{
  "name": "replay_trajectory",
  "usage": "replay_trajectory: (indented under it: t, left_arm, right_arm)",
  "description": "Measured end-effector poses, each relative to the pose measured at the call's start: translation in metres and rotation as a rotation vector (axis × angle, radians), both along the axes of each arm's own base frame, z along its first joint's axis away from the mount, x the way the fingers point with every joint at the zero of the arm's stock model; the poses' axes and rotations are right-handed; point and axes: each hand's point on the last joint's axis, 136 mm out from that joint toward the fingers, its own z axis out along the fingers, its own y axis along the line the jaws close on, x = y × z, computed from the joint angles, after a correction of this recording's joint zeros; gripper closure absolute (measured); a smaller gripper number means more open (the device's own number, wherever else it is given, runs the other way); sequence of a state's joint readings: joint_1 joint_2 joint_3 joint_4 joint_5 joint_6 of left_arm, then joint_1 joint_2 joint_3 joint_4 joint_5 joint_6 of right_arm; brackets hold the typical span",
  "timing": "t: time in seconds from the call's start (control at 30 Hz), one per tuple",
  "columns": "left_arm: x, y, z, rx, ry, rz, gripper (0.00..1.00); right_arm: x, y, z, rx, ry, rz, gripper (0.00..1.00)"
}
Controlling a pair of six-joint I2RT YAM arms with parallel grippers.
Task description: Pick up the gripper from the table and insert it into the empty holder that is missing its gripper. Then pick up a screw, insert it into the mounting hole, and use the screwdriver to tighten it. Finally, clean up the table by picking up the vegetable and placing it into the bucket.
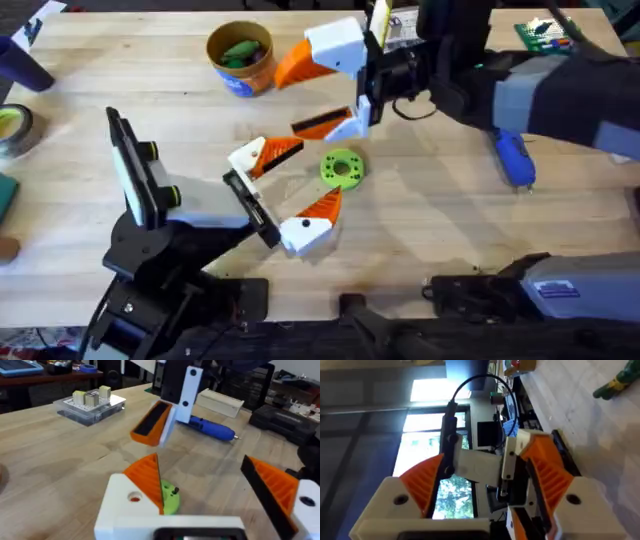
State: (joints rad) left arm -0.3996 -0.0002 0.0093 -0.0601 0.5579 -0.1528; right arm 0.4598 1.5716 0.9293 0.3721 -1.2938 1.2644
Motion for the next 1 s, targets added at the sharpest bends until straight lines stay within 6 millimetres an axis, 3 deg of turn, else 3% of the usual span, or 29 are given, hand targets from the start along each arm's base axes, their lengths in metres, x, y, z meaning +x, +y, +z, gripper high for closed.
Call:
replay_trajectory:
  t: [0.2,0.33,0.6,0.83,0.9,1.0]
  left_arm:
    - [0.0,0.0,0.0,0.0,-0.001,0.0,0.01]
    - [0.0,0.0,0.0,0.0,-0.001,0.0,0.01]
    - [0.0,0.0,0.0,0.0,-0.001,0.0,0.01]
    - [0.0,0.0,0.0,0.0,-0.001,0.0,0.01]
    - [0.0,0.0,0.0,0.0,-0.001,0.0,0.01]
    - [0.0,0.0,0.0,0.0,-0.001,0.0,0.01]
  right_arm:
    - [-0.03,-0.028,-0.042,-0.207,0.161,-0.031,0.004]
    - [-0.037,-0.04,-0.057,-0.248,0.107,-0.023,0.004]
    - [-0.013,-0.03,-0.067,-0.189,-0.121,-0.021,0.006]
    - [-0.009,-0.014,-0.08,-0.101,-0.111,0.05,0.01]
    - [-0.011,-0.009,-0.081,-0.084,-0.102,0.071,0.056]
    - [-0.012,-0.001,-0.074,-0.045,-0.121,0.092,0.314]
